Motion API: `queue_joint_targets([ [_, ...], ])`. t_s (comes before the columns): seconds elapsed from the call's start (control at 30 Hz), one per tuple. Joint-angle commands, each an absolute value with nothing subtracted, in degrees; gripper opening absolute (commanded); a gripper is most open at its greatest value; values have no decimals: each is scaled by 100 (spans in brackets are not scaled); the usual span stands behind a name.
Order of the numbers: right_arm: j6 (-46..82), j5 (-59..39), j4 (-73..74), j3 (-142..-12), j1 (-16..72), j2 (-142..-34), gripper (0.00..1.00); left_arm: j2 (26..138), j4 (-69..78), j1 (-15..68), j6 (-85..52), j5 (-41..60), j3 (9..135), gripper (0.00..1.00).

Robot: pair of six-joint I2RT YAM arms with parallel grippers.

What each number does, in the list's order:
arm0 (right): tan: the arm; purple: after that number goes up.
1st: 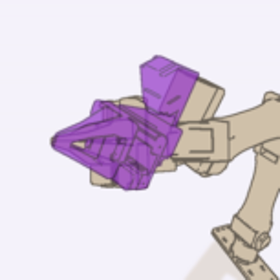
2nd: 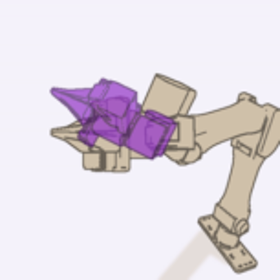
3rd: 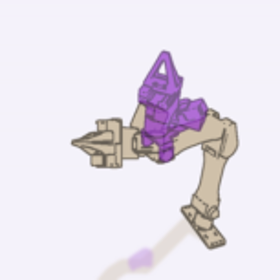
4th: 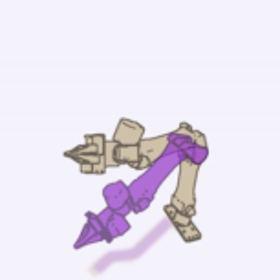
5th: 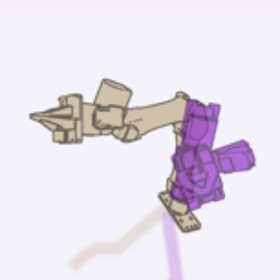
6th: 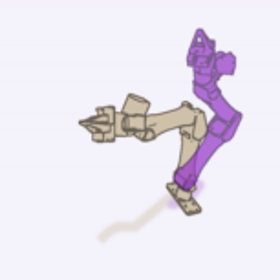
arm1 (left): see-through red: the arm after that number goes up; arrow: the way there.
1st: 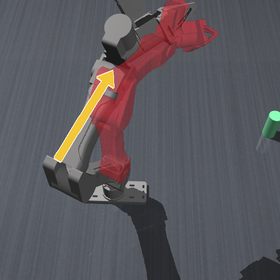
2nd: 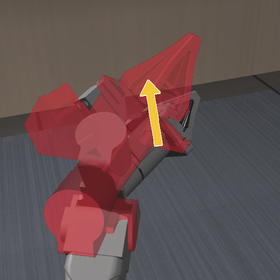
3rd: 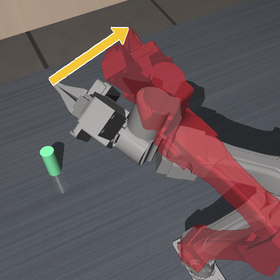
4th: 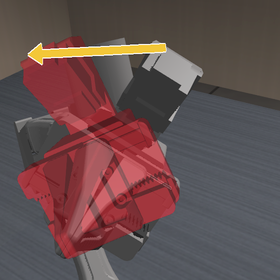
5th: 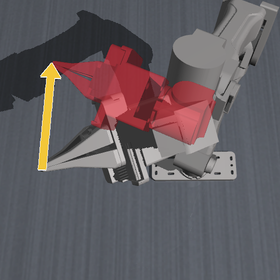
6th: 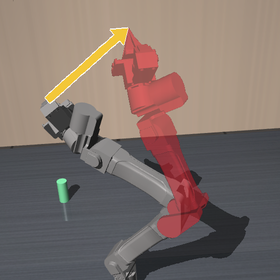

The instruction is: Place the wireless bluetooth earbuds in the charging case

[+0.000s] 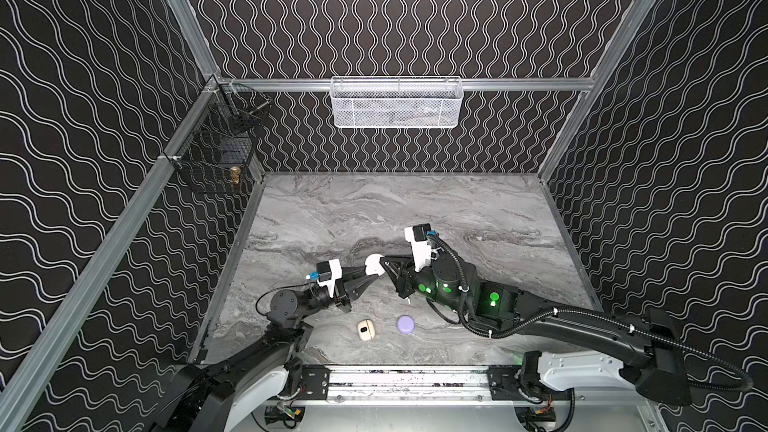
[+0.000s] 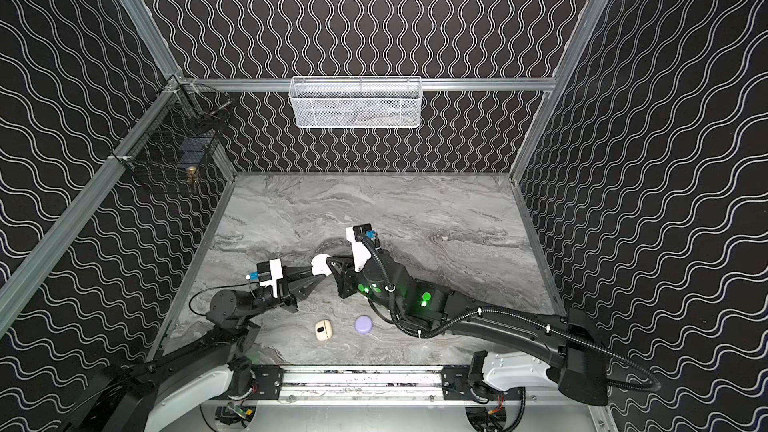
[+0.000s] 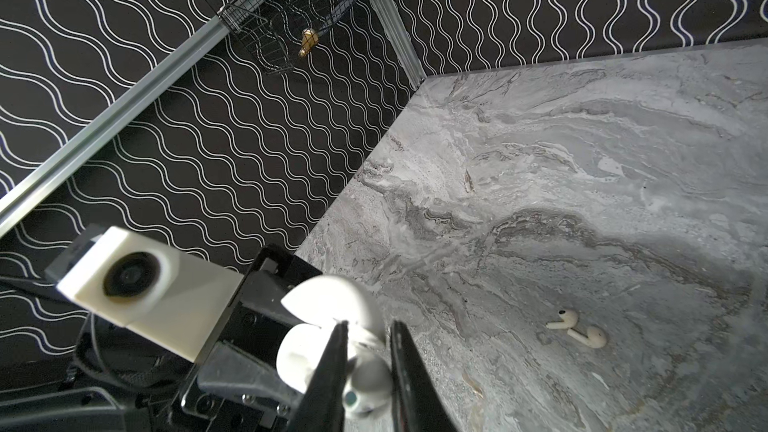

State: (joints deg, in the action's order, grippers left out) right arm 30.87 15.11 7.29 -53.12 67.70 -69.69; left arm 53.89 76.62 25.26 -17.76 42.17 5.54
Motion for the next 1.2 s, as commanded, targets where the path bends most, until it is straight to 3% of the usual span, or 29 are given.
queue_joint_targets([
  [0.0, 3019, 1370, 1016, -5244, 6772, -6869, 18, 5414, 7741, 2525, -1746, 4172, 590, 0],
  [0.27, 2361, 1013, 1510, -4976, 6779, -6628, 14, 5404, 7738, 2524, -1797, 4209, 616, 0],
  [0.73, -1036, 320, 3363, -4162, 6768, -6372, 6, 5855, 8196, 2531, -2355, 4709, 850, 0],
  [1.17, -2099, 440, 4584, -3859, 6624, -6684, 0, 6198, 8859, 2523, -2922, 5027, 968, 0],
])
